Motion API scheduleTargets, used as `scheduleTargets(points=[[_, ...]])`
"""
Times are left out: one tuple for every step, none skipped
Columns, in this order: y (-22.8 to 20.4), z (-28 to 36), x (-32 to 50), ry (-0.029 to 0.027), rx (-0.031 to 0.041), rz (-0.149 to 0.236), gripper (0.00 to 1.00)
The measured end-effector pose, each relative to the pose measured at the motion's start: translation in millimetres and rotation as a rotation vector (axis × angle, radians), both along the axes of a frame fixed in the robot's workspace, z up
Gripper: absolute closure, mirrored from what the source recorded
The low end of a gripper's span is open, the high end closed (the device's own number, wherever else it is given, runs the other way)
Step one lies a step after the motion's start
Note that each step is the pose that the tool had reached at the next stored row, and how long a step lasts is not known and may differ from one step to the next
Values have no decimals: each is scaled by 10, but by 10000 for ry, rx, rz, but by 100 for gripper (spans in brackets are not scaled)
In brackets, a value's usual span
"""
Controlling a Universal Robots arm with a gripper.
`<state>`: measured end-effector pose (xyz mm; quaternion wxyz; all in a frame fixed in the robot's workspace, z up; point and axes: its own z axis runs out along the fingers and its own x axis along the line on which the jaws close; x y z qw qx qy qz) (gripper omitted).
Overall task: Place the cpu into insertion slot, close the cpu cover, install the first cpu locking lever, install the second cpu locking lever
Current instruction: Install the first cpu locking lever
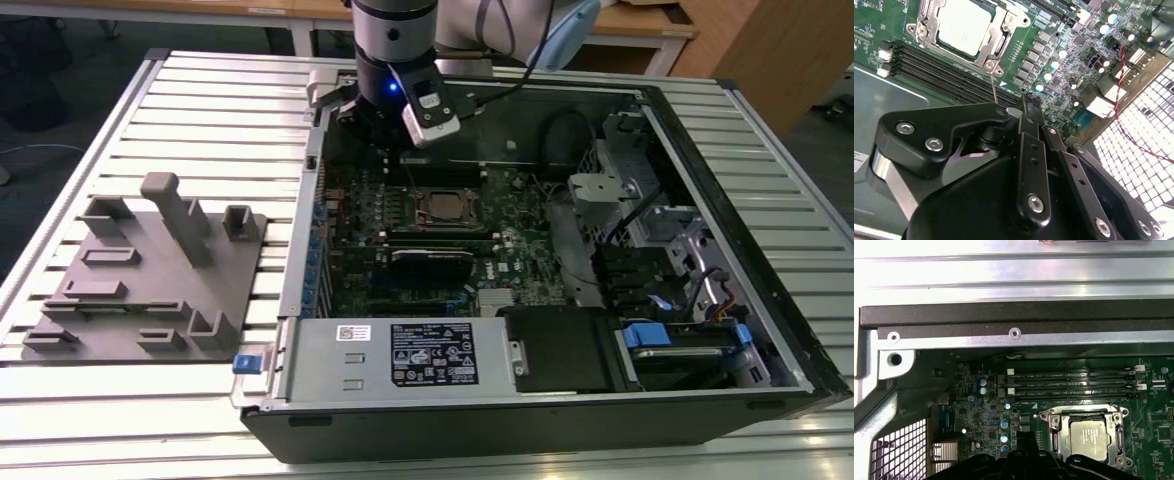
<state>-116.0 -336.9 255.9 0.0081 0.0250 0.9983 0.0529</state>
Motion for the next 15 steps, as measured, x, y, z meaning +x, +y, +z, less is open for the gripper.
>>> scheduleTargets(points=[[0, 0, 0, 0, 0, 0, 89], [0, 0, 0, 0, 0, 0, 89], [0, 0, 0, 0, 0, 1, 89], [0, -2, -1, 0, 1, 2, 89], [0, -4, -1, -1, 3, 2, 89], [0, -6, -3, -1, 14, 2, 89], [0, -7, -4, 0, 31, 1, 89], [0, -9, -5, 1, 58, 0, 89], [0, -10, -6, 0, 76, -1, 89], [0, -11, -6, 0, 106, 0, 89], [0, -12, -7, 0, 145, 0, 89], [0, -13, -7, 0, 183, 1, 89], [0, -14, -7, 0, 235, 1, 89], [0, -16, -8, 0, 305, 1, 89], [0, -17, -8, -1, 380, 1, 89]])
